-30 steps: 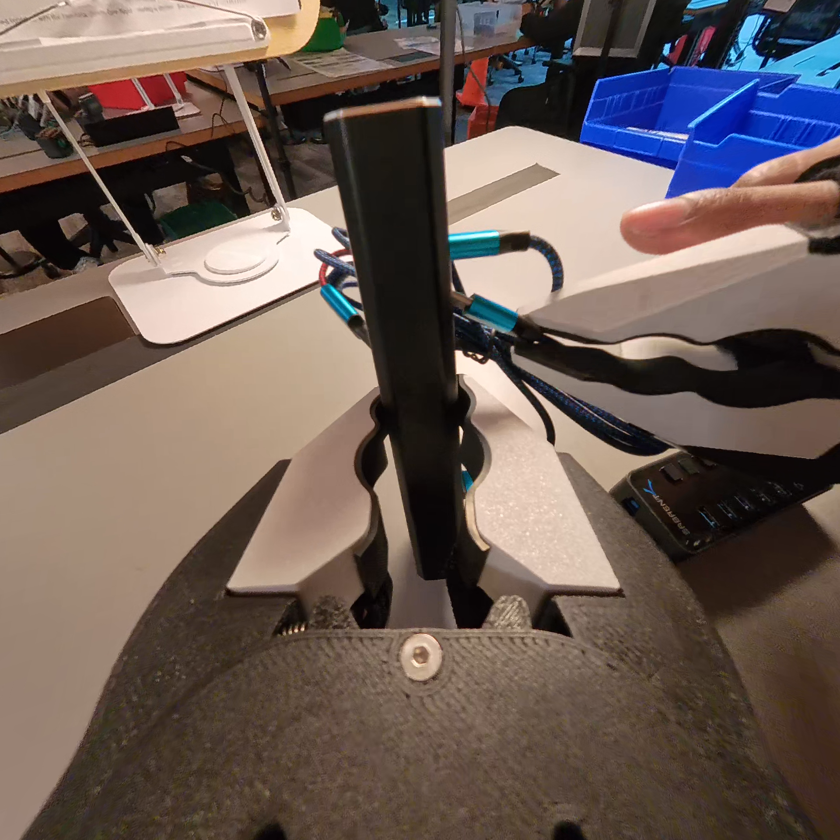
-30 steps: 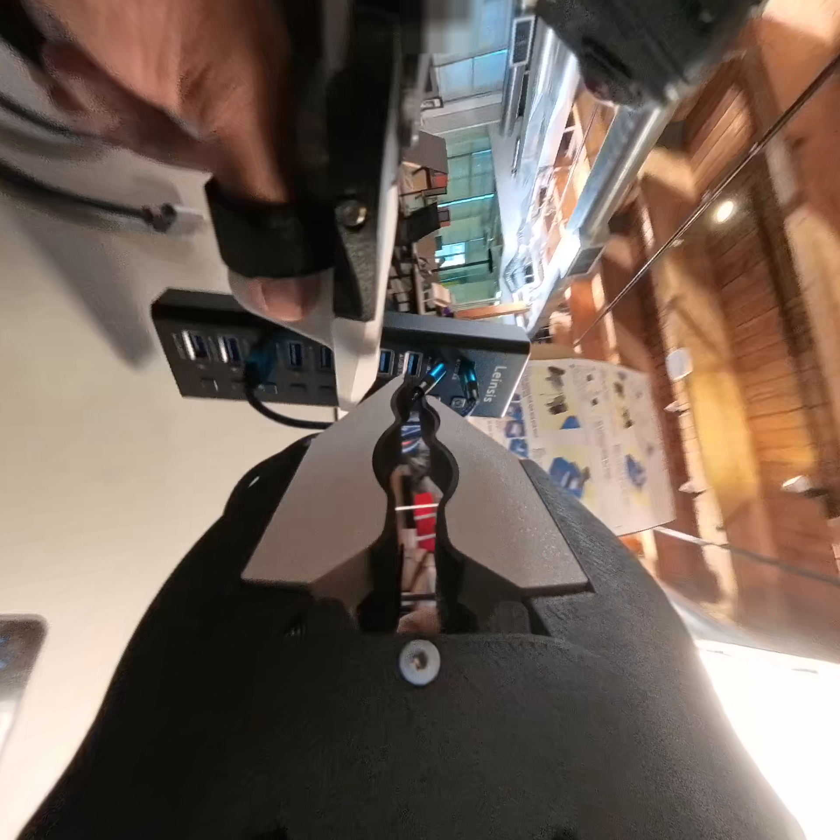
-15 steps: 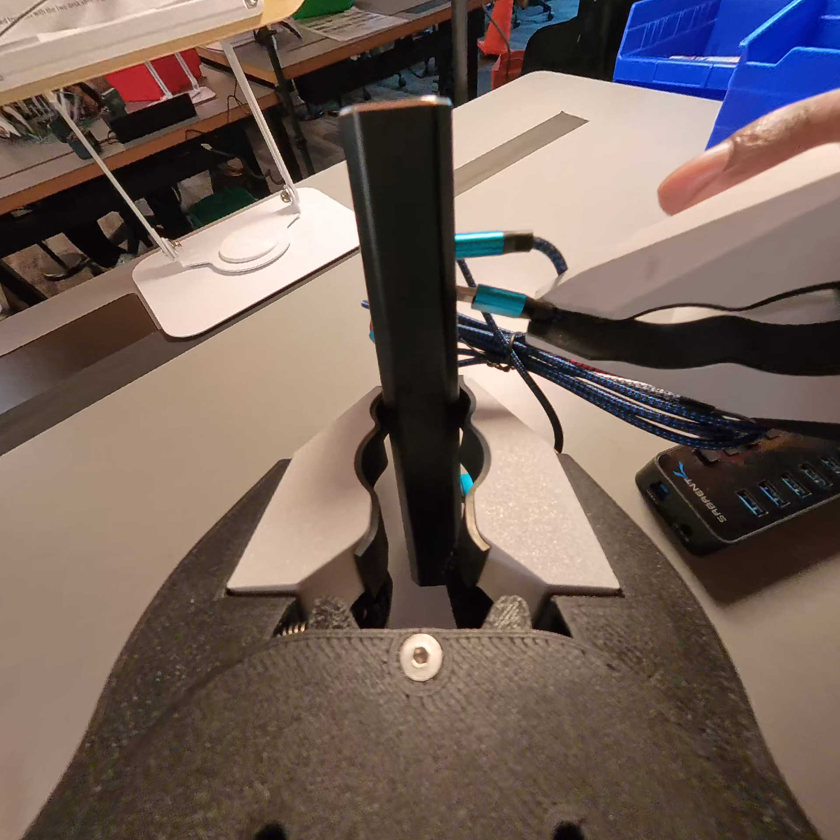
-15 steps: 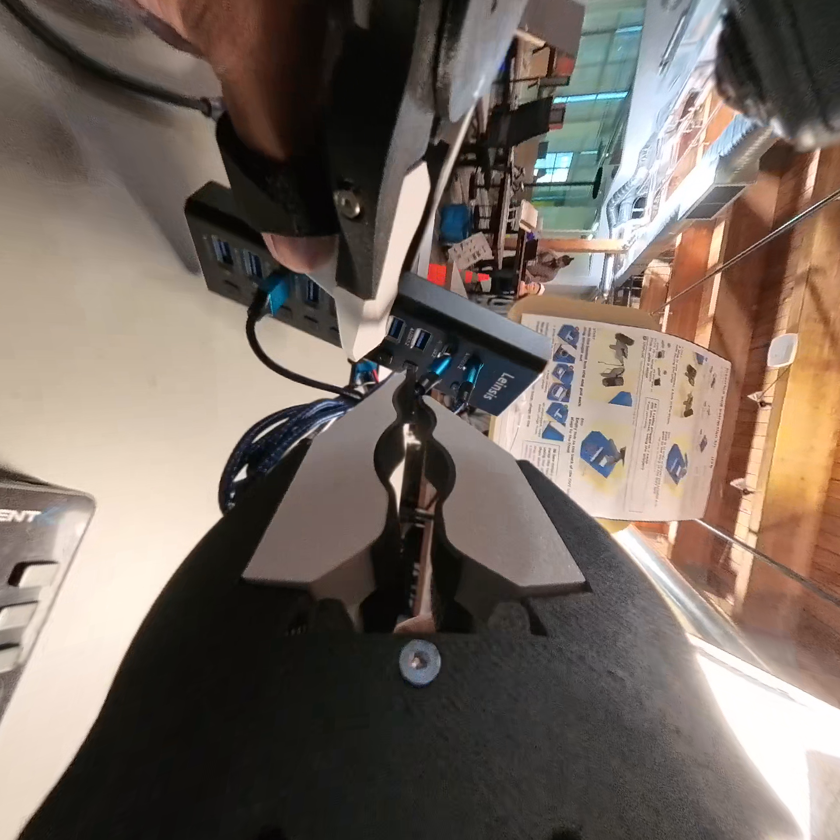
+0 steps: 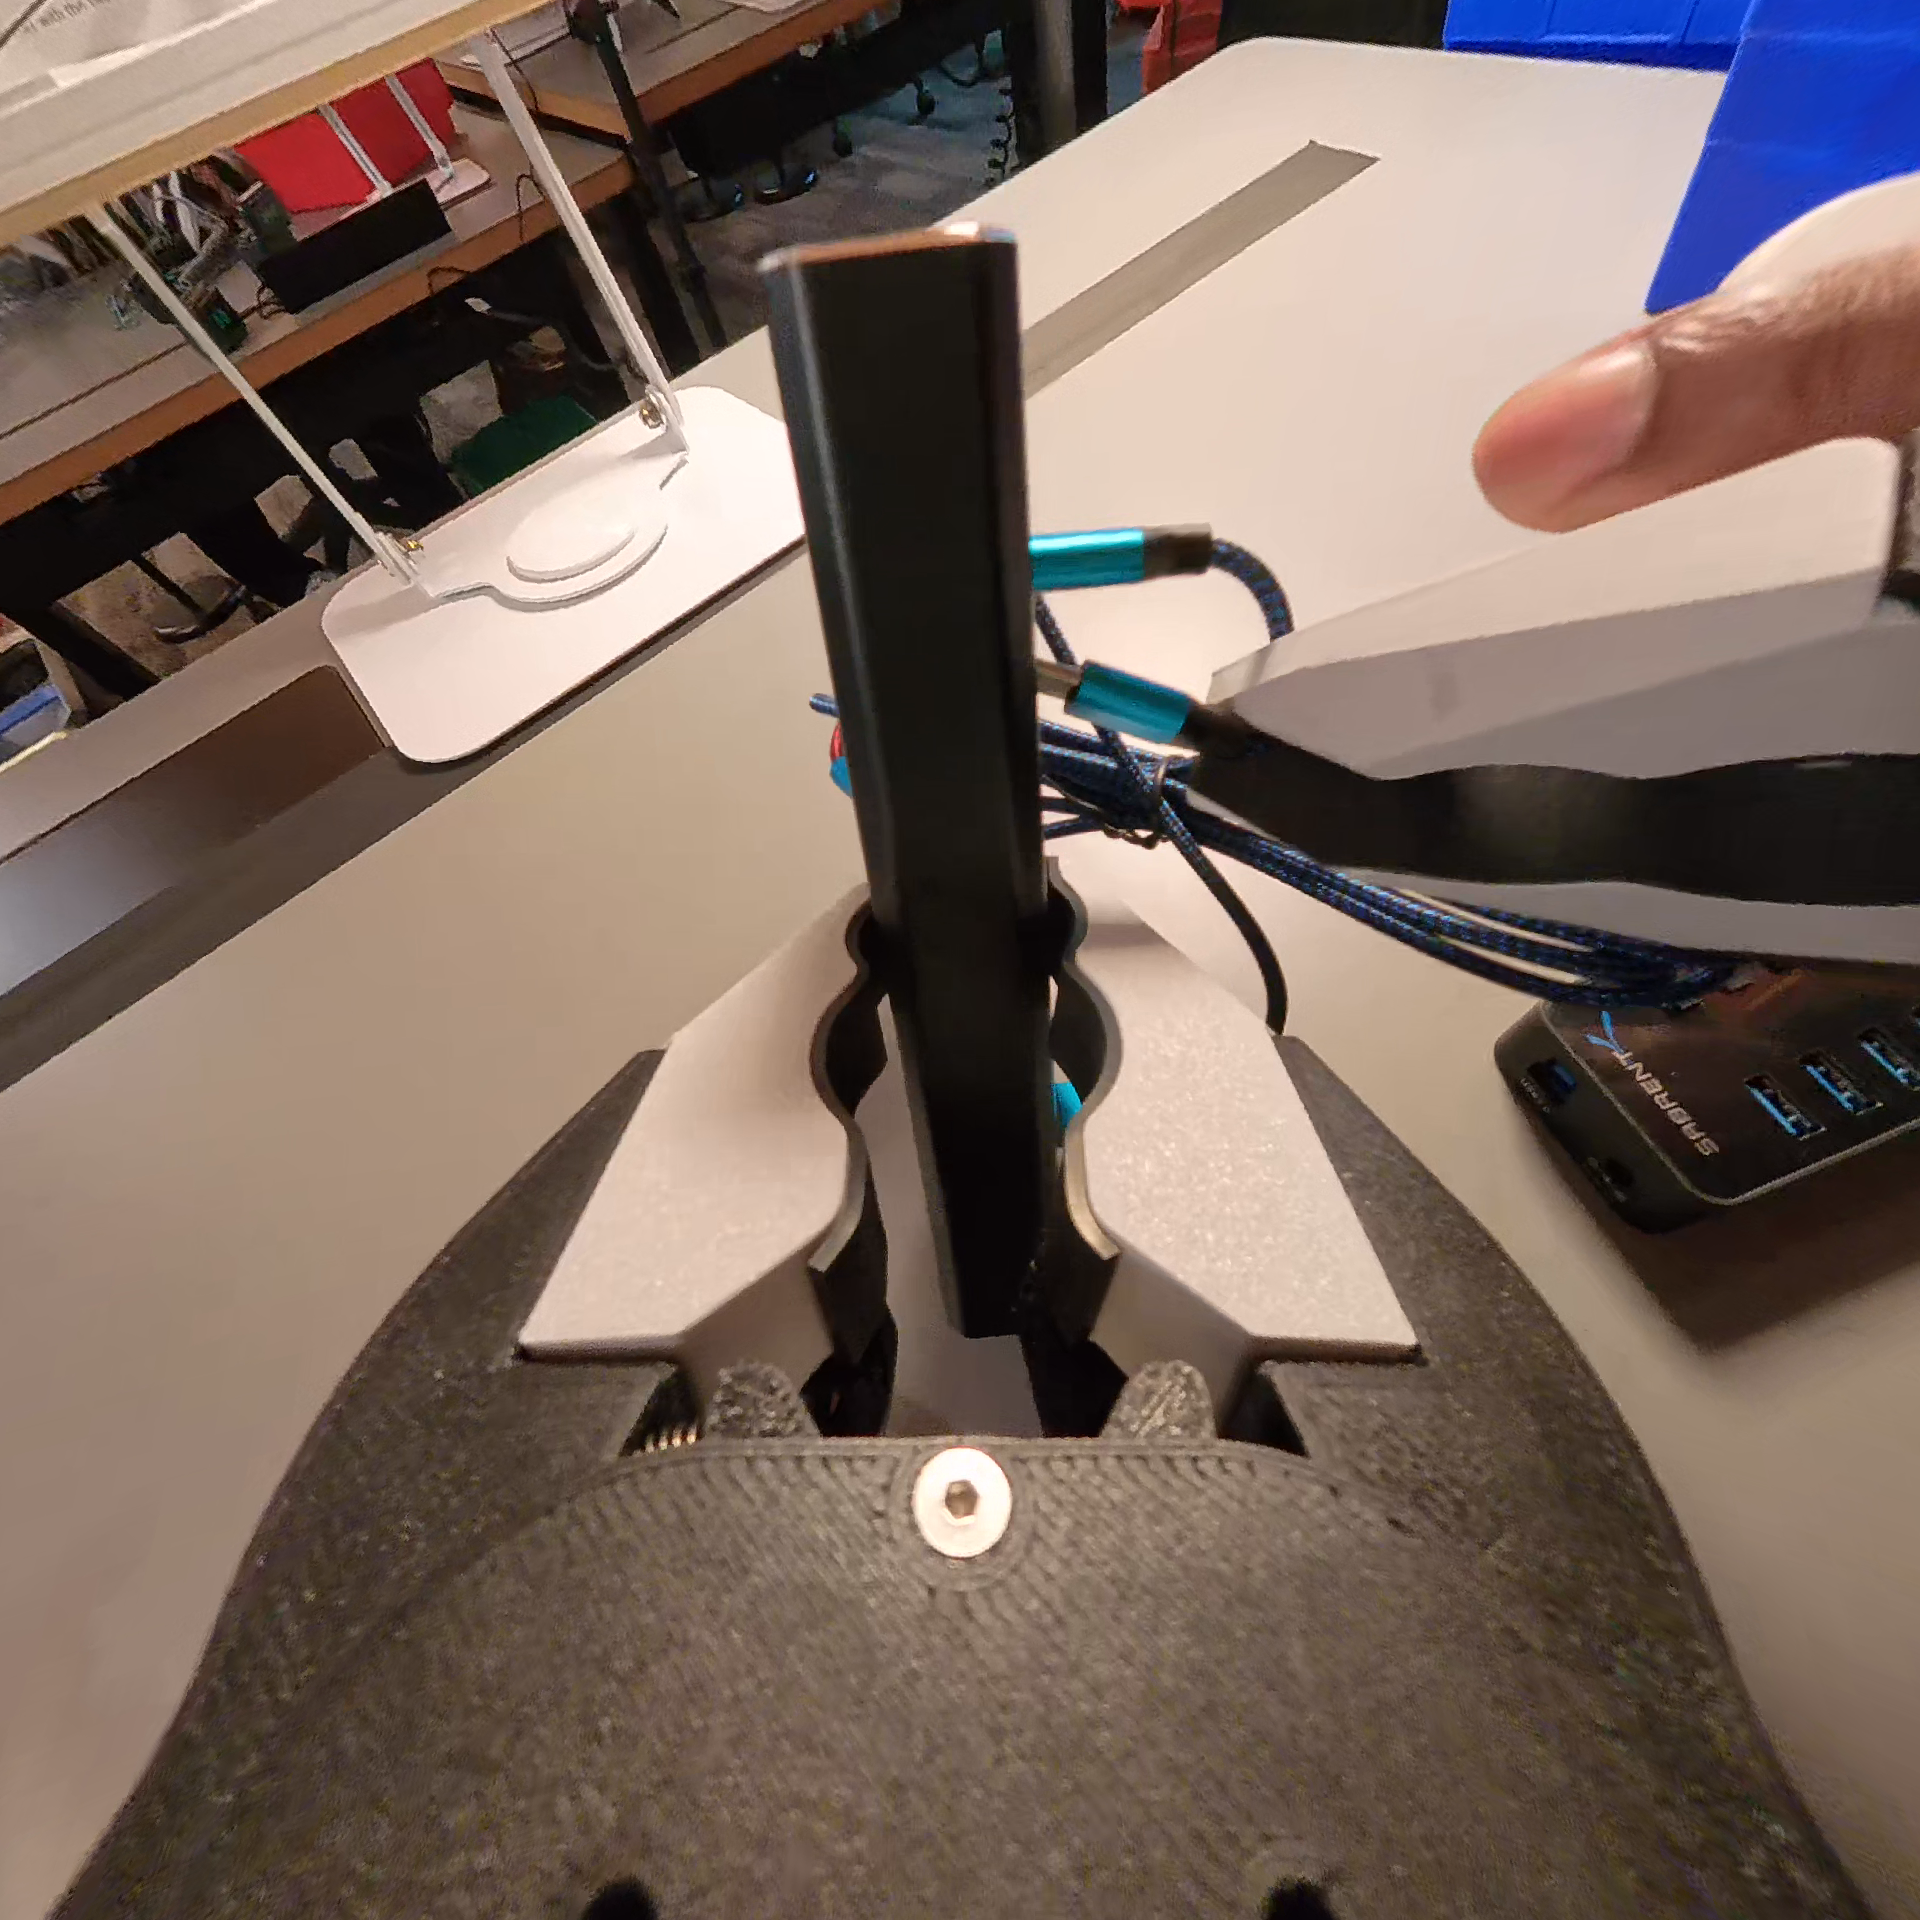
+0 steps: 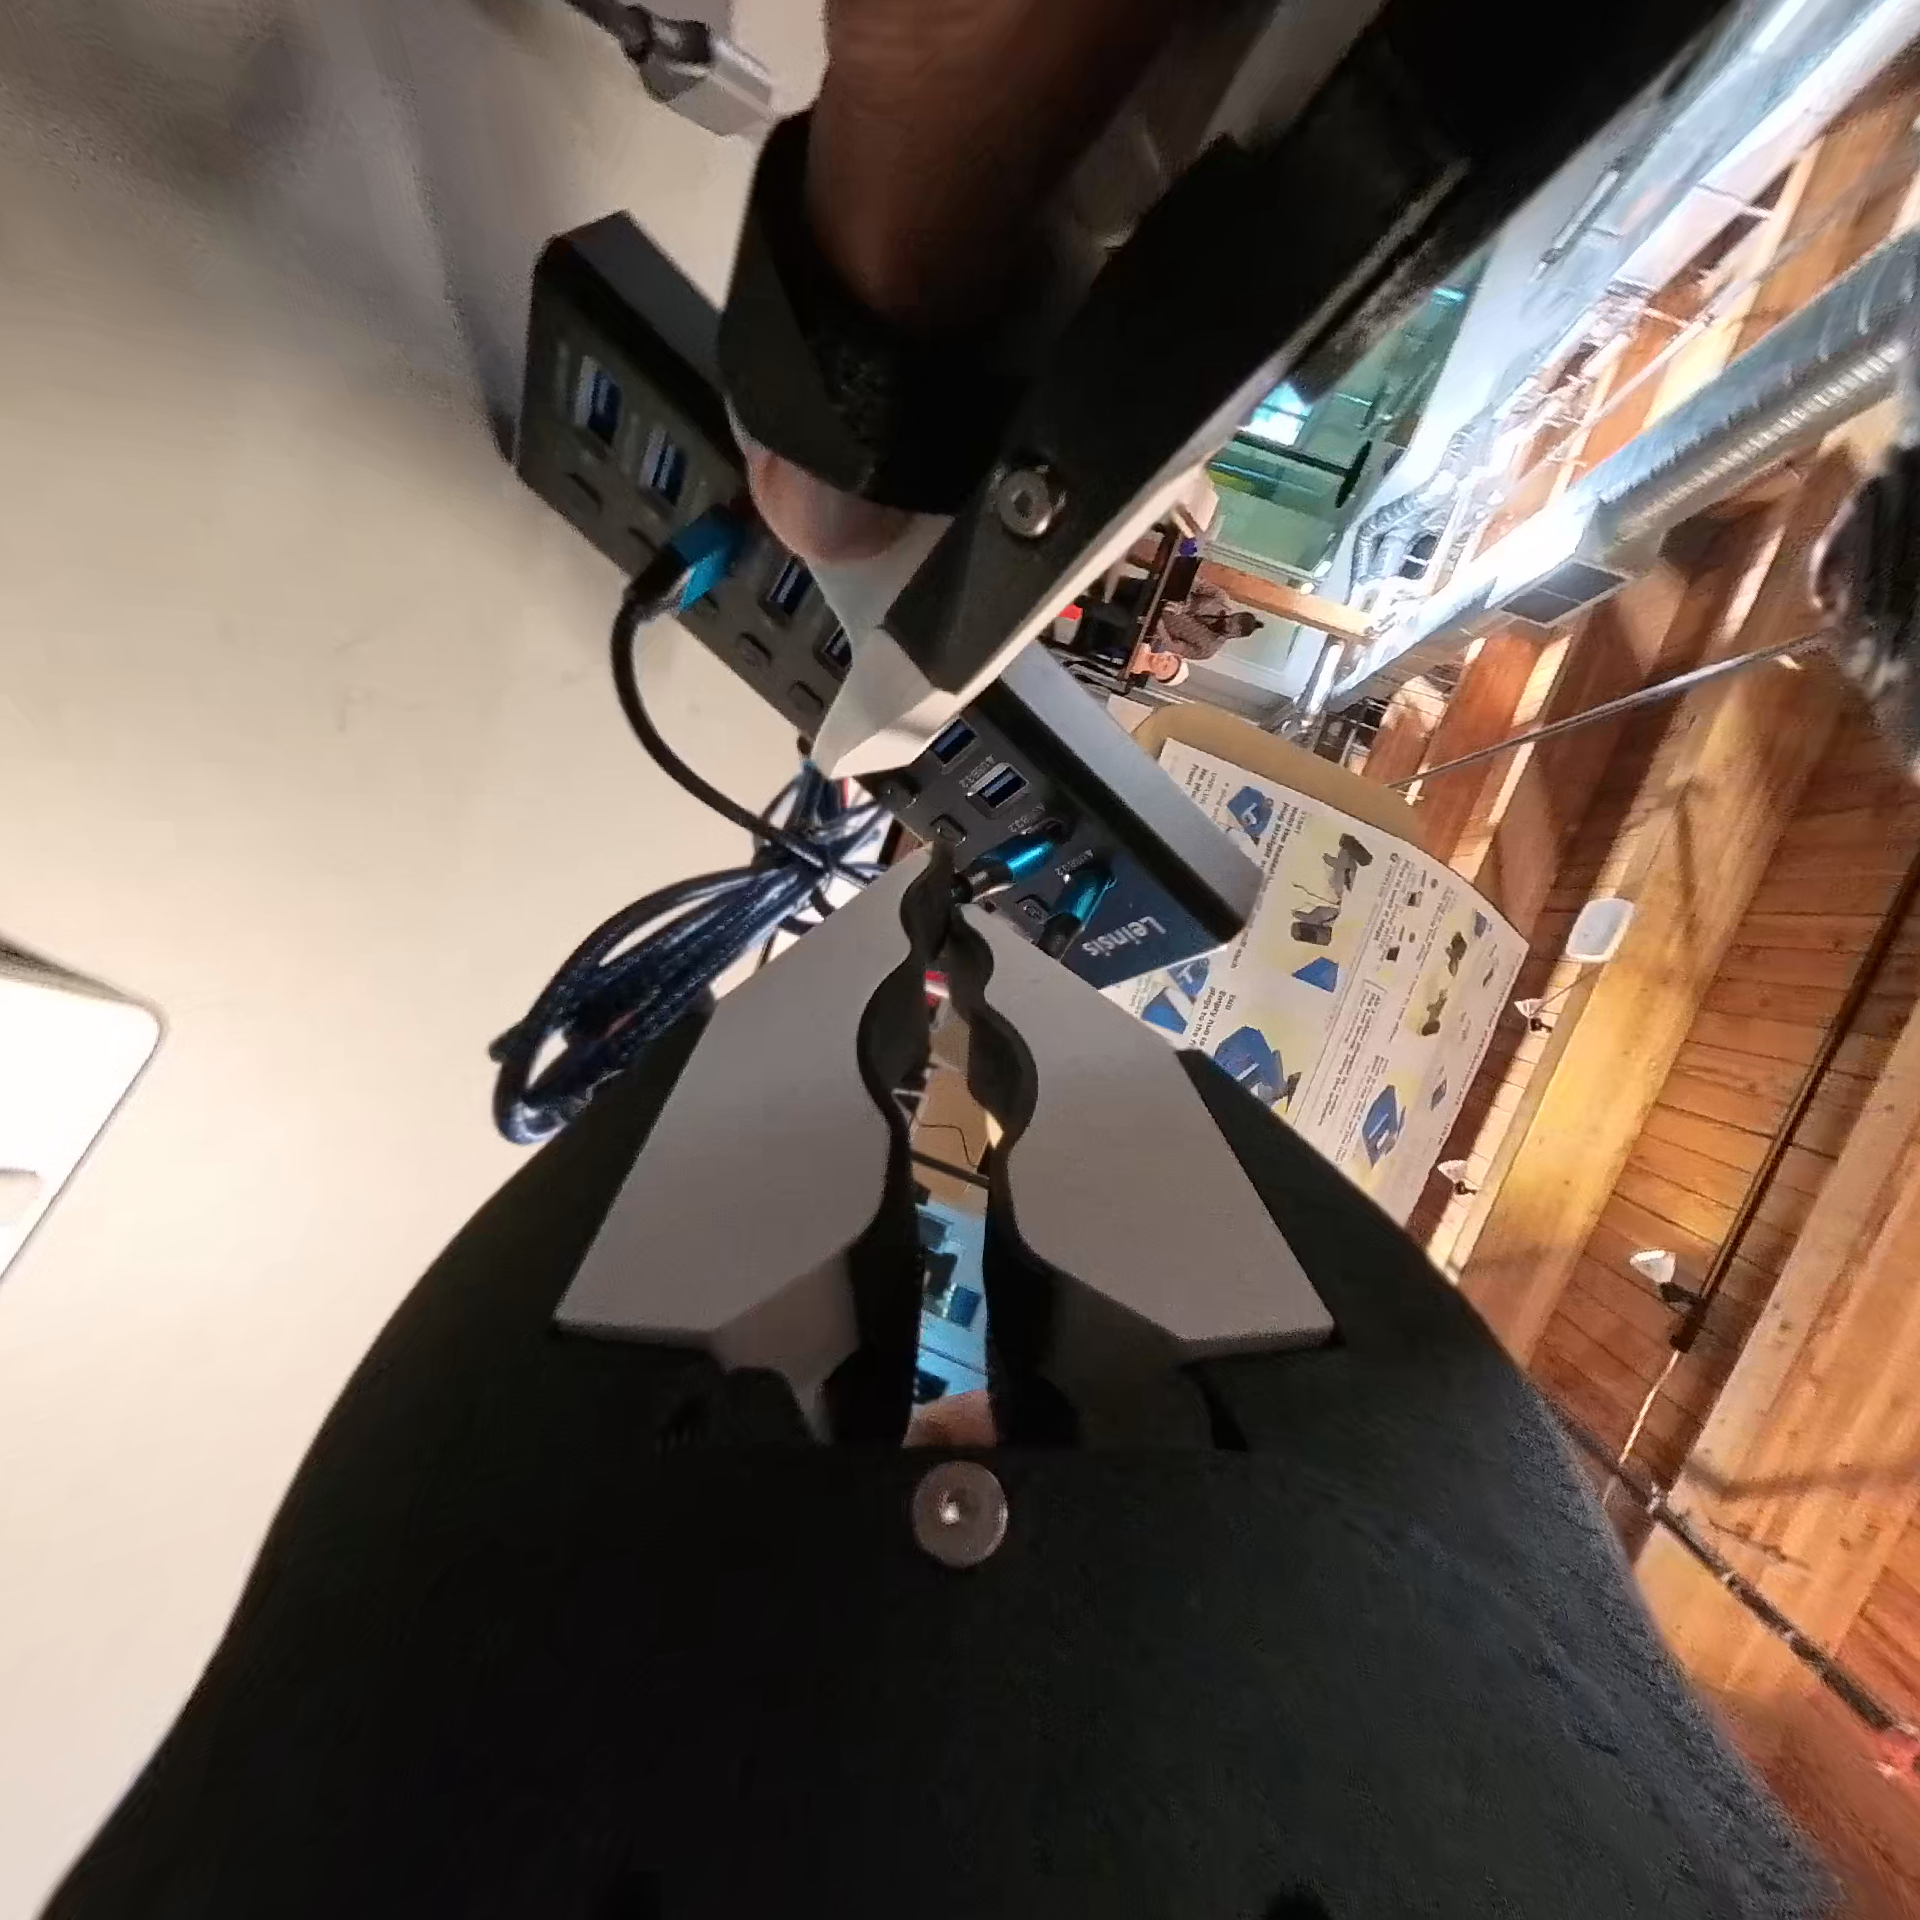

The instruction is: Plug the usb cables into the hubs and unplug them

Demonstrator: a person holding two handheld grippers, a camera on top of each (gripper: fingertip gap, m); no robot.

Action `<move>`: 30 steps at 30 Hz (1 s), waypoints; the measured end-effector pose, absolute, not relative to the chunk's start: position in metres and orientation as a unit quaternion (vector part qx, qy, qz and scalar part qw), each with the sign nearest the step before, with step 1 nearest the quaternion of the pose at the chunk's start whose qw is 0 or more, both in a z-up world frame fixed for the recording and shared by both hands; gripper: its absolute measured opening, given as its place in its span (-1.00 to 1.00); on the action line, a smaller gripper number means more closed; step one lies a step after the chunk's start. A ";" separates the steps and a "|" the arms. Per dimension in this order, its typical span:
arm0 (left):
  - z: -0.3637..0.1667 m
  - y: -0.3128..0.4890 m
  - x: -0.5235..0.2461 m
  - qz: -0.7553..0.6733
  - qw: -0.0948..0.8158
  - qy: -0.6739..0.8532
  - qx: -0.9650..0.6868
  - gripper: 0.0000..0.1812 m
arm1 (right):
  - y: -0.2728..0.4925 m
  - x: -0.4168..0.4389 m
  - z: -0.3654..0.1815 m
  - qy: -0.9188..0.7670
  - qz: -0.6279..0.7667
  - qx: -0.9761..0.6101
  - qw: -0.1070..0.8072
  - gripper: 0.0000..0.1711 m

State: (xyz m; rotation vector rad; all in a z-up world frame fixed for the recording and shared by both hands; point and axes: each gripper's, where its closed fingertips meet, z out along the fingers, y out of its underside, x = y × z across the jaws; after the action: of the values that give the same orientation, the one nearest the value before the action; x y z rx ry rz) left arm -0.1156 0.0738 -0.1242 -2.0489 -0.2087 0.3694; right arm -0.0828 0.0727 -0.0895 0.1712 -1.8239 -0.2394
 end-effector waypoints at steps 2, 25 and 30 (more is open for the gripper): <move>-0.121 0.073 -0.116 0.134 0.513 -0.099 -0.842 -0.67 | 0.067 -0.086 -0.085 -0.781 -0.058 0.048 0.620 -1.00; -0.119 0.072 -0.121 0.072 0.550 -0.145 -0.819 -0.66 | 0.054 -0.100 -0.080 -0.703 0.094 -0.077 0.700 -1.00; -0.121 0.072 -0.121 0.072 0.545 -0.141 -0.823 -0.67 | 0.055 -0.099 -0.082 -0.721 0.080 -0.059 0.685 -0.99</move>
State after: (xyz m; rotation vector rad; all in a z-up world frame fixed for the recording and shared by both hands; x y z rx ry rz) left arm -0.1212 0.0719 -0.1212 -1.9520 -0.3355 0.1700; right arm -0.0993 0.0554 -0.0819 -0.1318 -1.6163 0.1802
